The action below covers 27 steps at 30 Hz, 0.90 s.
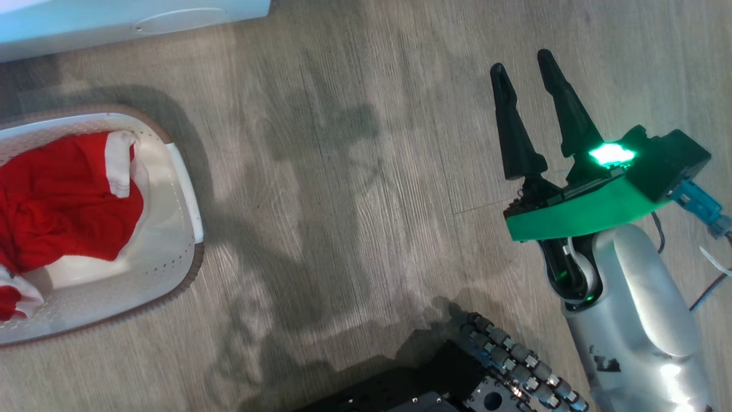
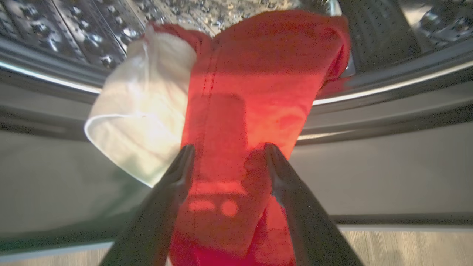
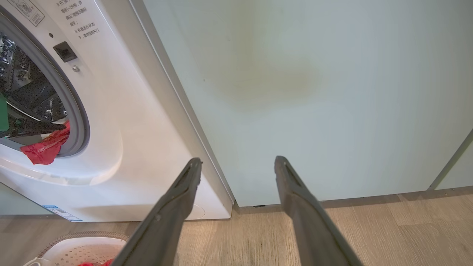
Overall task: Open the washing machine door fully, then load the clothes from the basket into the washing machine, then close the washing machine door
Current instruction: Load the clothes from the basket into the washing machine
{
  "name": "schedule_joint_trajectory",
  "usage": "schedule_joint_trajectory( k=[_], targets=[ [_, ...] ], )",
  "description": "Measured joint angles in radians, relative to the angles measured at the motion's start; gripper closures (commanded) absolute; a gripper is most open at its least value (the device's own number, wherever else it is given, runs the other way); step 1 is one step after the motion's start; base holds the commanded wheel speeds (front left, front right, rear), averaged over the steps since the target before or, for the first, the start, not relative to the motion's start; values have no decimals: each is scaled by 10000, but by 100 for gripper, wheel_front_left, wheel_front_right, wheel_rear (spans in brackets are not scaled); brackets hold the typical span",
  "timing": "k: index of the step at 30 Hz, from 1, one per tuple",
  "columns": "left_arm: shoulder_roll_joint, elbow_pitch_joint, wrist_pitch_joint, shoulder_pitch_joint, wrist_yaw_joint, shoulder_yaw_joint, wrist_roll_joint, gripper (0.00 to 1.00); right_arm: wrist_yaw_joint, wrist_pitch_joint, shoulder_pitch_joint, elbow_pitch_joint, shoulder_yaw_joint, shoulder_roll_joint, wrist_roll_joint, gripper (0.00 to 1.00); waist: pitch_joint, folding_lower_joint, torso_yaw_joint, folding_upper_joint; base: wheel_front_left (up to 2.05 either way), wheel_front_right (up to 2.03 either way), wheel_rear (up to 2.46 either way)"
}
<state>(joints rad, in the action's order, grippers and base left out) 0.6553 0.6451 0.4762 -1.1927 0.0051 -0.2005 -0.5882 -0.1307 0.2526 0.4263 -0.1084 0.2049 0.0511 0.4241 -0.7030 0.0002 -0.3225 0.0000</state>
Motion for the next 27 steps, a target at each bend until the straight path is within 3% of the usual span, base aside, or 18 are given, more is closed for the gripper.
schedule_joint_trajectory(
  k=[13,14,16,17,21,27],
  targets=[
    [349,644,2433,-446,418,-324,-38,0,0,2,154,63,238,0,96,0,-54,-2,-222,0,0,0,0],
    [389,633,2704,-514,428,-322,-96,10,0,0,150,63,238,0,104,0,-56,-2,-258,0,0,0,0],
    [435,554,2953,-579,510,-316,-127,93,0,2,142,63,236,0,174,0,-58,-2,-326,0,0,0,0],
    [443,516,3049,-562,514,-332,-174,100,0,2,139,65,236,0,192,0,-61,-2,-358,0,0,0,0],
    [497,148,2984,-496,608,-418,-173,100,0,2,132,82,236,0,291,0,-89,-2,-434,0,0,0,0],
    [652,-617,1375,-463,759,-401,267,100,0,2,134,230,268,0,355,0,-239,-2,-541,0,0,0,0]
  ],
)
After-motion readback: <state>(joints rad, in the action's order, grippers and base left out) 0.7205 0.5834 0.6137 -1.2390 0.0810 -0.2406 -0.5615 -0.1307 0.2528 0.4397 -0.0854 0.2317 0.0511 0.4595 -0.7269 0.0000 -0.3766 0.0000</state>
